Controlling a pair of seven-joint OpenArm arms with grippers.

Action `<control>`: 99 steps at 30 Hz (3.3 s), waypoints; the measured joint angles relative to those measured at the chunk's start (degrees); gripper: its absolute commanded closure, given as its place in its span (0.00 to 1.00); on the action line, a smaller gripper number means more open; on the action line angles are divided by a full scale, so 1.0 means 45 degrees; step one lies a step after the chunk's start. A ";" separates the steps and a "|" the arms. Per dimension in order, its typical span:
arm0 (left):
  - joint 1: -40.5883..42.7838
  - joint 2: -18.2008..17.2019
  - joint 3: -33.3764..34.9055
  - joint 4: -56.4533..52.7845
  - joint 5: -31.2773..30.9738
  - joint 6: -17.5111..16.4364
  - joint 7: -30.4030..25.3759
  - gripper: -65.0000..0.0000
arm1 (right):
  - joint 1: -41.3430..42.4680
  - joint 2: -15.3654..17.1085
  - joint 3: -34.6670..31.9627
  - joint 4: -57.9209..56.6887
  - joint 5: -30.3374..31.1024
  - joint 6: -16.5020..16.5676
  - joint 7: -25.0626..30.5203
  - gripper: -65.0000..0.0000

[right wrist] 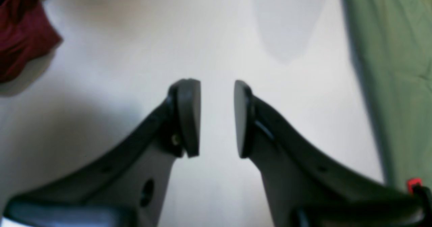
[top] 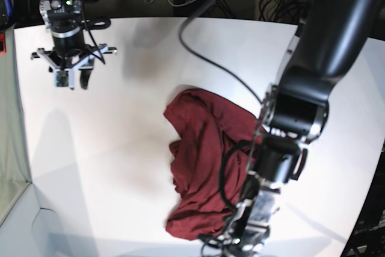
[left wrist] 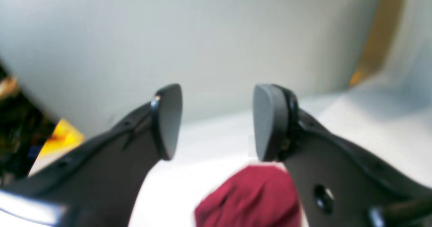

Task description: Layout the t-shirt on the table in an organized manner, then fold the t-shirt properly

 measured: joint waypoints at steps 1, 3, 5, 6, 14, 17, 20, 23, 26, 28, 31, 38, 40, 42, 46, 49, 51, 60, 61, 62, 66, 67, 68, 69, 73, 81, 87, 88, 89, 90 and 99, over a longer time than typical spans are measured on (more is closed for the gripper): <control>0.0471 -0.0321 -0.0015 0.0695 0.0010 0.0049 0.0432 0.49 | 0.0165 0.0019 -0.0316 0.0000 0.0000 0.0000 -0.0136 0.72; 0.1418 -0.0967 -0.0010 0.2127 -0.0029 0.0063 0.0991 0.49 | 0.0486 0.0005 -0.0903 0.0000 0.0000 0.0000 -0.0549 0.72; 0.2492 -0.1622 -0.0019 0.3638 -0.0029 0.0092 0.1433 0.49 | 0.0923 0.0005 -0.1681 0.0000 0.0005 0.0000 -0.1161 0.72; 0.3089 -0.1943 -0.0015 0.4396 -0.0015 0.0097 0.1749 0.49 | 0.1093 -0.0005 -0.2055 0.0000 0.0000 0.0005 -0.1370 0.72; 0.7776 -0.4172 -0.0675 0.8315 -0.0005 -0.0092 0.2351 0.49 | 0.3206 -0.0287 -0.4342 -0.1399 0.0029 0.0000 -0.2812 0.72; 0.9151 -0.4367 -0.2613 0.9151 -0.0034 -0.0141 0.2433 0.49 | 0.3594 -0.0563 -0.4658 -0.1880 0.0092 -0.0005 -0.2987 0.72; 1.0108 -0.4503 -0.4580 0.9583 0.0044 0.0083 0.2341 0.49 | 0.4294 -0.0704 -0.5100 -0.2594 0.0053 0.0000 -0.3449 0.67; 1.1060 -0.4478 -0.5459 0.9768 0.0049 0.0005 0.2341 0.49 | 0.4949 -0.0991 -0.5493 -0.3405 0.0058 0.0000 -0.3453 0.56; 1.1895 -0.4347 -0.5751 0.9976 0.0029 -0.0141 0.2511 0.49 | 0.5425 -0.1054 -0.5615 -0.4265 0.0112 0.0005 -0.3434 0.47; 1.2395 -0.4347 -0.5989 1.0530 0.0068 -0.0092 0.2463 0.49 | 0.5911 -0.1010 -0.5566 -0.4867 0.0073 0.0000 -0.3478 0.43; 1.2837 -0.4371 -0.6246 1.1181 0.0053 -0.0083 0.2278 0.49 | 0.6732 -0.1020 -0.5547 -0.5761 0.0053 -0.0005 -0.3434 0.43; 1.3551 -0.4269 -0.6586 1.1506 0.0024 -0.0097 0.2448 0.49 | 0.7781 -0.1088 -0.5552 -0.7062 0.0053 0.0000 -0.3429 0.43; 1.3537 -0.4274 -0.6703 1.1506 0.0010 -0.0097 0.2429 0.49 | 0.7868 -0.1234 -0.5547 -0.7393 0.0053 0.0000 -0.3351 0.44; 1.3512 -0.4265 -0.6829 1.1502 0.0015 -0.0097 0.2365 0.49 | 0.7893 -0.1375 -0.5576 -0.8087 0.0107 0.0005 -0.2958 0.44; 1.3517 -0.4269 -0.6912 1.1492 0.0044 -0.0097 0.2385 0.49 | 0.7864 -0.1370 -0.5600 -0.9199 0.0204 0.0000 -0.1433 0.44; 1.3512 -0.4265 -0.6912 1.1492 0.0044 -0.0097 0.2409 0.49 | 0.8043 -0.1409 -0.5518 -0.9811 0.0325 0.0000 -0.0743 0.54; 1.3508 -0.4269 -0.6912 1.1492 0.0044 -0.0097 0.2380 0.49 | 0.8102 -0.1404 -0.5518 -0.9957 0.0340 0.0005 -0.0665 0.68; 1.3396 -0.4143 -0.6844 1.1458 -0.0005 -0.0083 0.2365 0.49 | 0.7412 -0.0631 -0.4857 -0.8072 0.0092 0.0019 -0.2608 1.00; 1.3342 -0.3954 -0.6863 1.1453 -0.0010 -0.0078 0.2273 0.49 | 0.6980 -0.0554 -0.4362 -0.7257 0.0039 0.0019 -0.3186 1.00; 1.3255 -0.3779 -0.6839 1.1448 -0.0005 -0.0058 0.2356 0.49 | 0.6538 -0.0457 -0.3954 -0.6382 0.0170 0.0019 -0.3342 1.00; 1.3022 -0.3332 -0.6756 1.1453 -0.0005 -0.0170 0.2283 0.49 | 0.5663 -0.0427 -0.2419 -0.2701 0.0185 -0.0015 -0.3725 1.00; 1.3002 -0.3313 -0.6693 1.1453 0.0000 -0.0126 0.2312 0.49 | 0.5702 -0.0452 -0.2035 -0.2016 0.0233 0.0049 -0.3633 1.00; 1.3007 -0.3317 -0.6450 1.1453 0.0010 0.0019 0.2356 0.49 | 0.5770 -0.0466 -0.1545 -0.1399 0.0185 0.0010 -0.3468 1.00; 1.2983 -0.3317 -0.6149 1.1453 0.0010 0.0010 0.2399 0.49 | 0.5785 -0.0452 -0.1059 -0.0928 0.0131 -0.0010 -0.3347 1.00; 1.2949 -0.3172 -0.5100 1.1453 0.0010 -0.0097 0.2346 0.49 | 0.5620 -0.0777 0.0874 -0.0481 0.0097 0.0005 -0.3774 1.00; 1.2944 -0.3215 -0.3055 1.1531 0.0000 -0.0087 0.2341 0.49 | 0.6878 -0.1787 0.4828 -0.0534 0.0039 -0.0049 -0.3638 1.00; 1.3061 -0.2108 -0.1224 1.1686 0.0000 -0.0087 0.2414 0.49 | 0.7232 -0.1758 0.5221 -0.1953 0.0005 -0.0049 -0.3638 1.00; 1.3119 -0.1880 -0.0967 1.1720 -0.0029 -0.0112 0.2288 0.49 | 0.7203 -0.1758 0.5221 -0.2093 0.0005 -0.0049 -0.3653 1.00; 1.3124 -0.1681 -0.0670 1.1720 -0.0010 -0.0073 0.2278 0.49 | 0.7184 -0.1749 0.5221 -0.2263 0.0005 -0.0049 -0.3633 1.00; 1.3119 -0.1535 -0.0408 1.1715 -0.0034 -0.0092 0.2419 0.49 | 0.7169 -0.1749 0.5221 -0.2375 -0.0005 -0.0049 -0.3628 1.00; 1.3100 -0.0811 0.2327 1.1570 -0.0010 -0.0029 0.2385 0.40 | 0.6970 -0.1705 0.4726 -0.2448 0.0005 -0.0044 -0.3643 1.00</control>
